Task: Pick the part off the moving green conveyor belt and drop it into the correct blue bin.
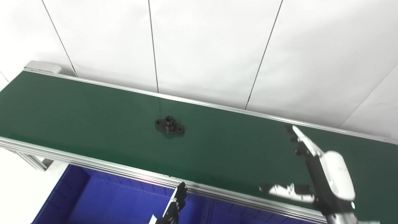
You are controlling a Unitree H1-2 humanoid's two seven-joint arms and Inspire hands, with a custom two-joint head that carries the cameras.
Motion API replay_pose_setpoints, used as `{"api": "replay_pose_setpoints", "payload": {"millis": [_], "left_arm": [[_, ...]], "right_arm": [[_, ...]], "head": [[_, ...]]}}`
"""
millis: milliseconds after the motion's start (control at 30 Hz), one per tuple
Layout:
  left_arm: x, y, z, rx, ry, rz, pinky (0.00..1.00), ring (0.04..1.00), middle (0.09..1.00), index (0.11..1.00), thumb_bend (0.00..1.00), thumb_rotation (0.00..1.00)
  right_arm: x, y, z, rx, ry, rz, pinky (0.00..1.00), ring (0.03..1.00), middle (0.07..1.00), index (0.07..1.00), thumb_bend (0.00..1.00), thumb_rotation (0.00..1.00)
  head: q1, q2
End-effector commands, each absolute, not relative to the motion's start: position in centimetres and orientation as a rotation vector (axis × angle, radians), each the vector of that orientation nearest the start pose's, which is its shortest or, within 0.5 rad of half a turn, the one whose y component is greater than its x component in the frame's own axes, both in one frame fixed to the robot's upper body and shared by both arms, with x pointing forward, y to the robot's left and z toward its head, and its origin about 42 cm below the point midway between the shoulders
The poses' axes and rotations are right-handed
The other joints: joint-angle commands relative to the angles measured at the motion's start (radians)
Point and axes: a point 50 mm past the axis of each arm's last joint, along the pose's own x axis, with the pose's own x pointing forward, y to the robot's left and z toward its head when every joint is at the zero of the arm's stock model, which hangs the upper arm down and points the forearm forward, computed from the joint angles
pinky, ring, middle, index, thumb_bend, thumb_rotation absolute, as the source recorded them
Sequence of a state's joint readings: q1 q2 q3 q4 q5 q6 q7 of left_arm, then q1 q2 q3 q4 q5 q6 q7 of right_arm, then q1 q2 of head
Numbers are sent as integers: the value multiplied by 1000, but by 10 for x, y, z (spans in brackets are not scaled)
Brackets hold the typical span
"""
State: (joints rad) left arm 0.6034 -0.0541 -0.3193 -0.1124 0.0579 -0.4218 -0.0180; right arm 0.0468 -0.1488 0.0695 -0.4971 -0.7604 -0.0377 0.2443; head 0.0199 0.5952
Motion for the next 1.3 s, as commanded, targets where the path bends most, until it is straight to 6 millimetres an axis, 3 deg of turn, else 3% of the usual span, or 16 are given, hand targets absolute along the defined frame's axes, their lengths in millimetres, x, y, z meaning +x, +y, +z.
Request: {"api": "replay_pose_setpoints", "payload": {"millis": [0,367,600,833,1033,1267], "left_arm": [[79,122,71,-157,-36,-148,1000,1000,1000,1000,842,898],[79,120,71,-145,-33,-160,1000,1000,1000,1000,829,908],[82,117,71,-150,-42,-157,1000,1000,1000,1000,819,902],[82,114,71,-141,-44,-162,1000,1000,1000,1000,829,908],[80,113,72,-153,-46,-156,1000,1000,1000,1000,822,897],[77,109,72,-125,-45,-156,971,1000,1000,1000,819,925]], "right_arm": [[255,-210,222,-936,-413,140,678,827,893,920,950,597],[315,-177,238,-1040,-387,167,711,848,894,963,948,590],[364,-155,237,-1078,-352,211,643,785,887,971,990,638],[400,-126,229,-1129,-334,242,586,758,869,959,1000,630],[414,-105,220,-1144,-303,267,555,698,843,956,1000,618],[423,-78,209,-1122,-267,299,570,727,857,953,1000,597]], "head": [[1,-1],[7,-5],[11,-8],[22,-10],[27,-9],[42,-8]]}}
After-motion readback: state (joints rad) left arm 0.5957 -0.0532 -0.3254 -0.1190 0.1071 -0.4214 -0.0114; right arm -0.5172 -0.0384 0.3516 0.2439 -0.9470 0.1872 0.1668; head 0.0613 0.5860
